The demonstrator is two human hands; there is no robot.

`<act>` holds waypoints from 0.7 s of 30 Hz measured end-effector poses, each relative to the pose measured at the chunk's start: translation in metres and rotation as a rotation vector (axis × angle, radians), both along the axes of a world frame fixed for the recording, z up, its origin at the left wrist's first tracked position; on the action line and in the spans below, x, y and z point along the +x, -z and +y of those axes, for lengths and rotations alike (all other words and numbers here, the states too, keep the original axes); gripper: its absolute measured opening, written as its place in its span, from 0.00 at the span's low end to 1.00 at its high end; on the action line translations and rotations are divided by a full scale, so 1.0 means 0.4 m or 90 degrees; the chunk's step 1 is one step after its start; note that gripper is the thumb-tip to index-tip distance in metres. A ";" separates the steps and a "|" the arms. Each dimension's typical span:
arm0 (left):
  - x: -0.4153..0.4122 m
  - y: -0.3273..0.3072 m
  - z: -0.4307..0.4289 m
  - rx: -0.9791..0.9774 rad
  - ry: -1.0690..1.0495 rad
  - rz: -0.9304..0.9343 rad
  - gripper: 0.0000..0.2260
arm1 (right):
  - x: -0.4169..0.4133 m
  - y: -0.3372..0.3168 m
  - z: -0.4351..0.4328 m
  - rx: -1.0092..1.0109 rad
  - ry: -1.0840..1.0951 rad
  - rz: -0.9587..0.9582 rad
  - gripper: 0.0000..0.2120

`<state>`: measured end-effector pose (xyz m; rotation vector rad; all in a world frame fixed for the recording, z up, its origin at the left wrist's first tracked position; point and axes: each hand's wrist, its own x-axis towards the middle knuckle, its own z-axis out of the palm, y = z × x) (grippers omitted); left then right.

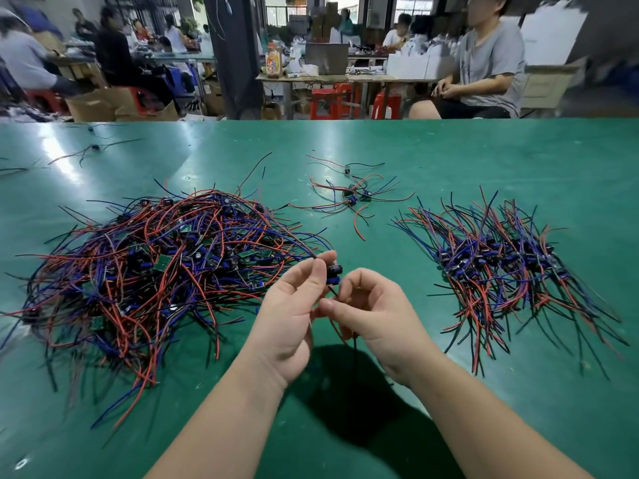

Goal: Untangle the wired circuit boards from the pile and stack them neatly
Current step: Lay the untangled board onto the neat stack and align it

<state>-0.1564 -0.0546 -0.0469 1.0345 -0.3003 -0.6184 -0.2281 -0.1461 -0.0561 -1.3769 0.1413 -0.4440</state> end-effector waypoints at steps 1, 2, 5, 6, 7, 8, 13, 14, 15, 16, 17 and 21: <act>0.002 -0.003 0.004 0.002 -0.006 -0.038 0.07 | -0.001 -0.005 -0.010 -0.032 0.033 0.015 0.14; 0.005 -0.004 0.009 0.005 -0.003 -0.078 0.06 | -0.004 -0.013 -0.024 -0.085 0.070 0.032 0.13; 0.021 -0.004 0.020 0.012 0.009 -0.187 0.20 | -0.019 -0.029 -0.082 -0.391 0.185 0.061 0.13; 0.025 -0.003 0.023 0.011 0.013 -0.199 0.24 | -0.027 -0.036 -0.098 -0.469 0.203 0.061 0.14; 0.026 -0.004 0.027 0.003 0.024 -0.195 0.26 | -0.036 -0.045 -0.110 -0.494 0.193 0.058 0.16; 0.028 -0.006 0.031 -0.011 0.050 -0.180 0.27 | -0.046 -0.054 -0.116 -0.469 0.157 0.048 0.16; 0.036 -0.026 0.052 -0.051 0.150 -0.074 0.23 | -0.084 -0.088 -0.156 -0.239 -0.004 0.020 0.10; 0.043 -0.026 0.052 -0.059 0.118 -0.062 0.22 | -0.091 -0.096 -0.162 -0.170 -0.007 0.013 0.10; 0.050 -0.028 0.050 -0.073 0.079 -0.035 0.22 | -0.099 -0.102 -0.170 -0.104 -0.015 0.008 0.10; 0.061 -0.028 0.049 -0.086 0.040 0.006 0.24 | -0.108 -0.108 -0.178 -0.061 -0.031 0.007 0.09; 0.072 -0.028 0.051 -0.090 0.002 0.045 0.26 | -0.116 -0.113 -0.186 -0.051 -0.053 0.010 0.09; 0.071 -0.021 0.048 0.047 0.016 0.014 0.15 | -0.131 -0.119 -0.192 -0.168 -0.138 0.072 0.09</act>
